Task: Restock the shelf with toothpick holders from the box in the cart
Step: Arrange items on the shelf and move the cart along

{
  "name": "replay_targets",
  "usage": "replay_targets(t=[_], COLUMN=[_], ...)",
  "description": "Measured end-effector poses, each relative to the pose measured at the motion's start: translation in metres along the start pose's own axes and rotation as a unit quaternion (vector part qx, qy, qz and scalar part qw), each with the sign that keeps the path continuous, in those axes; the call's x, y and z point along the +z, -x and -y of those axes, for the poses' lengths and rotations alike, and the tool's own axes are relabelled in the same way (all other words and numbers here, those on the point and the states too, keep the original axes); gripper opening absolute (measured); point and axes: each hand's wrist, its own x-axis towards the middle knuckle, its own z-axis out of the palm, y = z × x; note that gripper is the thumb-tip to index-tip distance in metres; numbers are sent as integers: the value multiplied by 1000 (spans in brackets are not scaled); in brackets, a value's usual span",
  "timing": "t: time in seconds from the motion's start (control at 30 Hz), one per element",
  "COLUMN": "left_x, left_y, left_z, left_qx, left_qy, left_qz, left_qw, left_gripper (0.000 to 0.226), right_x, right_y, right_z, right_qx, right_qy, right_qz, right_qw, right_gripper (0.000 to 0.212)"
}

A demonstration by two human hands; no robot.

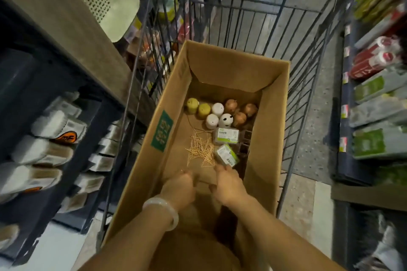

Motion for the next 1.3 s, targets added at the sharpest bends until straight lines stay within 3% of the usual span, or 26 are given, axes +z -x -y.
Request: replay_targets(t=[0.13, 0.2, 0.37, 0.43, 0.57, 0.7, 0.87, 0.93, 1.0, 1.13, 1.3], left_x=[-12, -14, -3, 7, 25, 34, 40, 38, 36, 31, 11], left_y=[-61, -93, -157, -177, -202, -213, -218, -212, -203, -183, -146], left_z=[-2, -5, -21, -28, -36, -40, -41, -43, -40, -24, -18], left_qx=[22, 26, 47, 72, 114, 111, 100, 102, 92, 41, 72], left_qy=[20, 71, 172, 168, 235, 248, 72, 75, 136, 321, 448], left_qz=[36, 28, 58, 68, 90, 105, 61, 54, 41, 24, 5], left_qw=[999, 997, 982, 981, 961, 957, 990, 990, 986, 946, 891], left_gripper=[34, 37, 65, 66, 51, 52, 52, 46, 41, 44, 54], right_x=[17, 25, 40, 48, 57, 64, 73, 68, 56, 44, 30], right_y=[-46, -65, -111, -128, -149, -163, -168, -165, -155, -128, -90], right_z=[-10, -16, -34, -42, -53, -58, -59, -58, -49, -30, -10], right_qx=[115, 193, 375, 401, 419, 416, 399, 382, 355, 269, 164], right_qy=[-100, -204, -471, -531, -571, -626, -644, -650, -654, -643, -656], right_qz=[1, -28, -100, -107, -121, -116, -138, -162, -184, -193, -188], right_qw=[988, 959, 792, 738, 696, 649, 637, 636, 642, 691, 712], right_gripper=[54, 54, 56, 65, 67, 61, 46, 39, 38, 54, 54])
